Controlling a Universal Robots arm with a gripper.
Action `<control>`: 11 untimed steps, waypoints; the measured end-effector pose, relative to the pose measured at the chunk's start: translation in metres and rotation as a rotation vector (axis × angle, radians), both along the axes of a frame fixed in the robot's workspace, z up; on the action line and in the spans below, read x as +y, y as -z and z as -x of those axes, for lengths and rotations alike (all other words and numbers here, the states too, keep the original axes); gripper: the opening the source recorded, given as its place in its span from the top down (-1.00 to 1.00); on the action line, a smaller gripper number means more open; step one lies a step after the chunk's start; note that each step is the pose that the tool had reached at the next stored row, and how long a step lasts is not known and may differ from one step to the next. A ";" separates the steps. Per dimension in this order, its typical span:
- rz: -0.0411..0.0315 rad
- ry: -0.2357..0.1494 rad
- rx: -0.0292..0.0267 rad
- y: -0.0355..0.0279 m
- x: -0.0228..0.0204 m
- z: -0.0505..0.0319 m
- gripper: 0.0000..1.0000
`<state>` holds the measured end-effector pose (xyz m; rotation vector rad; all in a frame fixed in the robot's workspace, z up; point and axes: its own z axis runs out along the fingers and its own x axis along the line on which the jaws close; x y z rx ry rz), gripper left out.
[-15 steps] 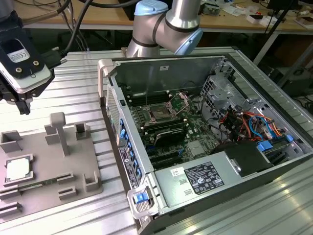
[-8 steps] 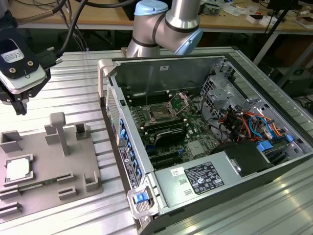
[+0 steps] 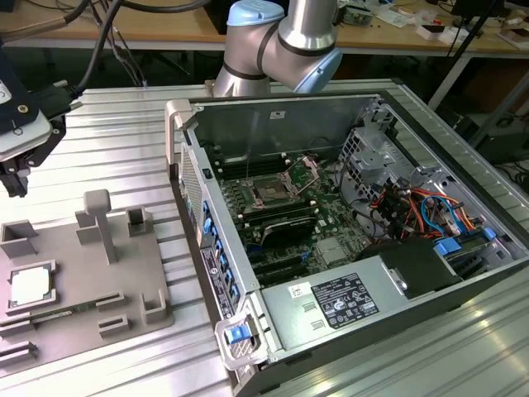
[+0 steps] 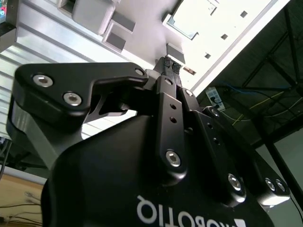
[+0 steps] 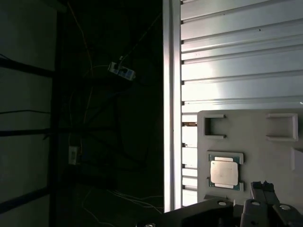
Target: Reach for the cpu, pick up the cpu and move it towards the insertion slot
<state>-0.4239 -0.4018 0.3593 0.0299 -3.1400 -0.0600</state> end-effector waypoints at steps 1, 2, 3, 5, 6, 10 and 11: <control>0.0000 0.000 0.0000 0.0000 0.0000 0.0019 0.79; 0.0000 0.000 -0.0001 0.0001 0.0000 0.0037 0.79; 0.0000 0.000 -0.0001 0.0001 0.0000 0.0050 0.79; 0.0000 0.000 -0.0002 0.0002 0.0000 0.0081 0.79; 0.0000 0.000 -0.0001 0.0001 0.0000 0.0098 0.79; 0.0000 0.000 0.0000 0.0002 0.0000 0.0163 0.79; 0.0000 0.000 -0.0001 0.0002 0.0000 0.0176 0.79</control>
